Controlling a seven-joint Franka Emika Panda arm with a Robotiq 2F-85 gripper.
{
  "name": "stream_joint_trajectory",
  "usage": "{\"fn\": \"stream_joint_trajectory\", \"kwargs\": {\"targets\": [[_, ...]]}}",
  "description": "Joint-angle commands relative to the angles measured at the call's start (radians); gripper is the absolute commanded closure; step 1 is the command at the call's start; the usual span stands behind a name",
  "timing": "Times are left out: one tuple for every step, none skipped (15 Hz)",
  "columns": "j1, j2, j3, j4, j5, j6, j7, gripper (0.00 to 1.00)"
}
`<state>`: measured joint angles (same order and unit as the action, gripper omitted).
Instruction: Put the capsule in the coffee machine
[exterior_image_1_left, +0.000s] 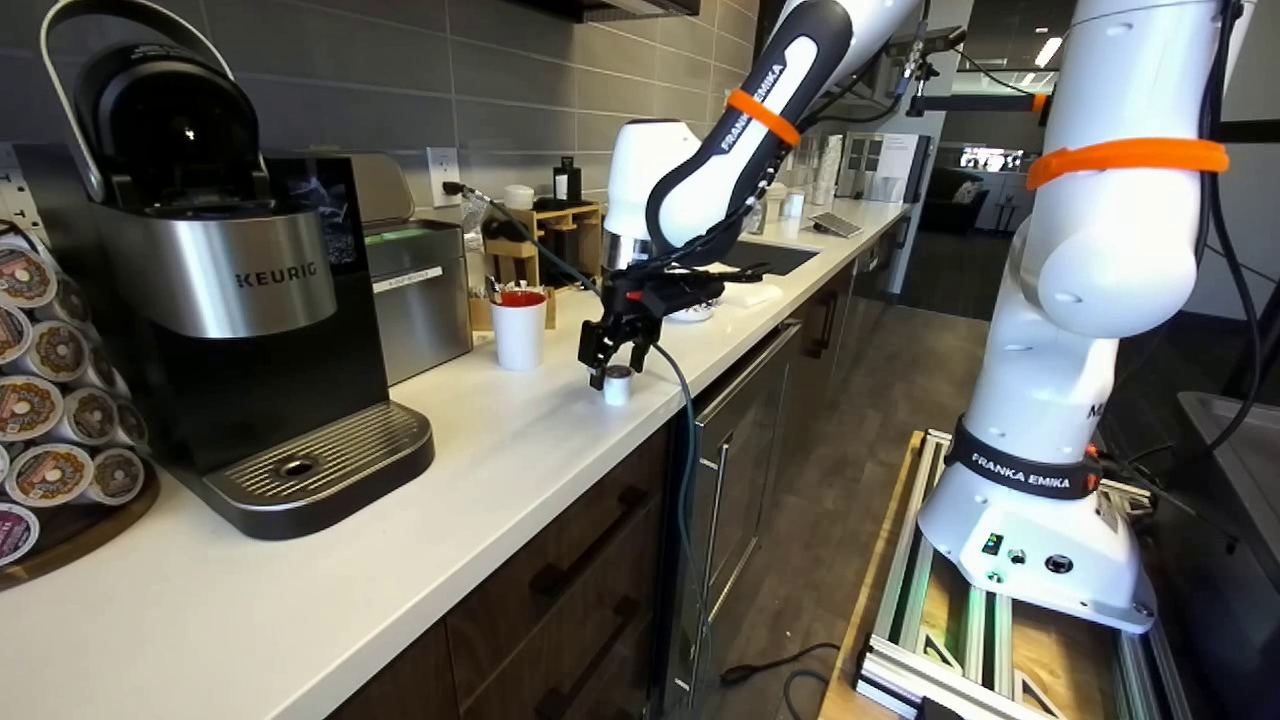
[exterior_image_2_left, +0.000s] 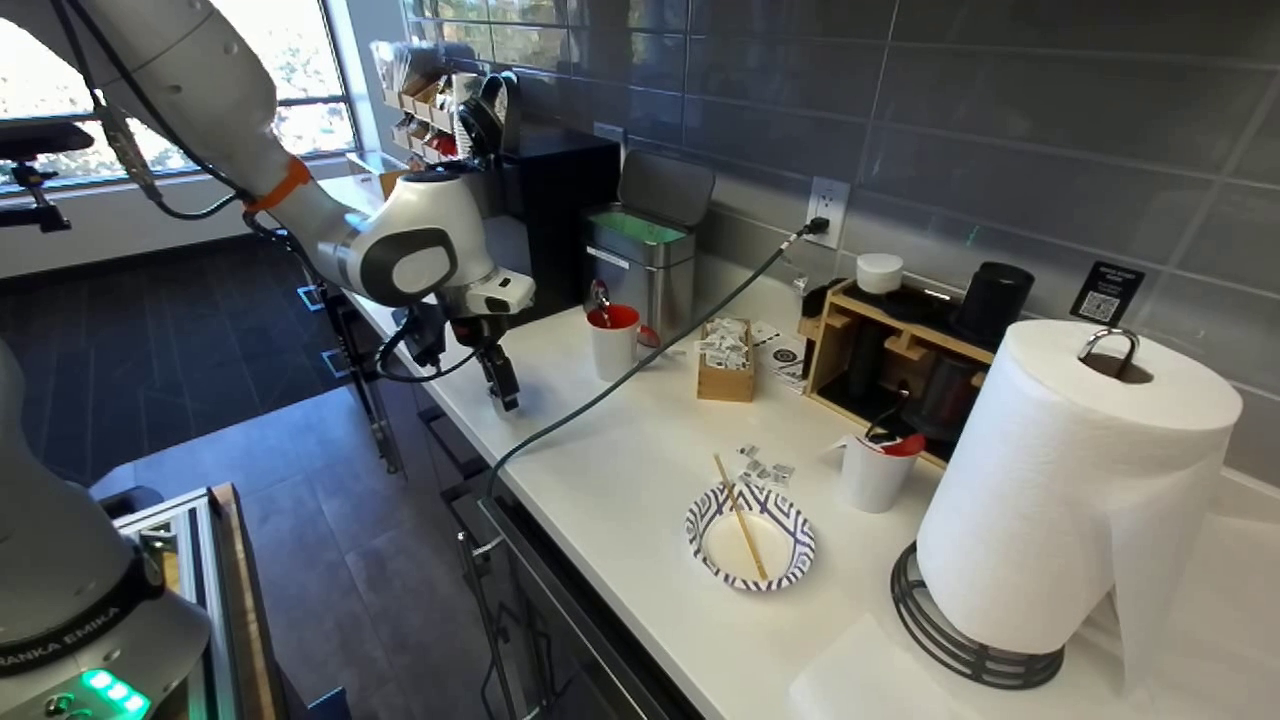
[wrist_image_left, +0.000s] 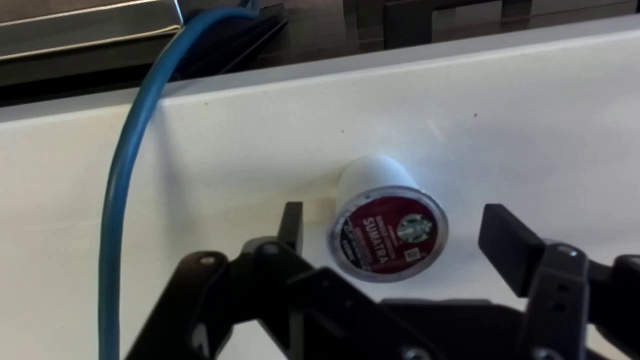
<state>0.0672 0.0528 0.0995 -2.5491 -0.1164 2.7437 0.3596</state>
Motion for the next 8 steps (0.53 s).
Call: {"fn": "stream_joint_trajectory", "kwargs": {"targets": [[0.016, -0.014, -0.024, -0.002, -0.057, -0.015, 0.054, 0.05], [0.016, -0.017, -0.025, -0.001, -0.065, -0.019, 0.058, 0.06], [0.016, -0.019, -0.025, -0.001, -0.066, -0.021, 0.055, 0.06], [0.016, -0.02, -0.025, 0.002, -0.067, -0.028, 0.051, 0.08], [0.016, -0.021, -0.024, 0.003, -0.067, -0.032, 0.048, 0.09], [0.018, -0.023, -0.021, 0.003, -0.063, -0.039, 0.043, 0.13], [0.019, -0.024, -0.021, 0.004, -0.063, -0.04, 0.044, 0.13], [0.02, -0.026, -0.02, 0.003, -0.064, -0.046, 0.044, 0.19]]}}
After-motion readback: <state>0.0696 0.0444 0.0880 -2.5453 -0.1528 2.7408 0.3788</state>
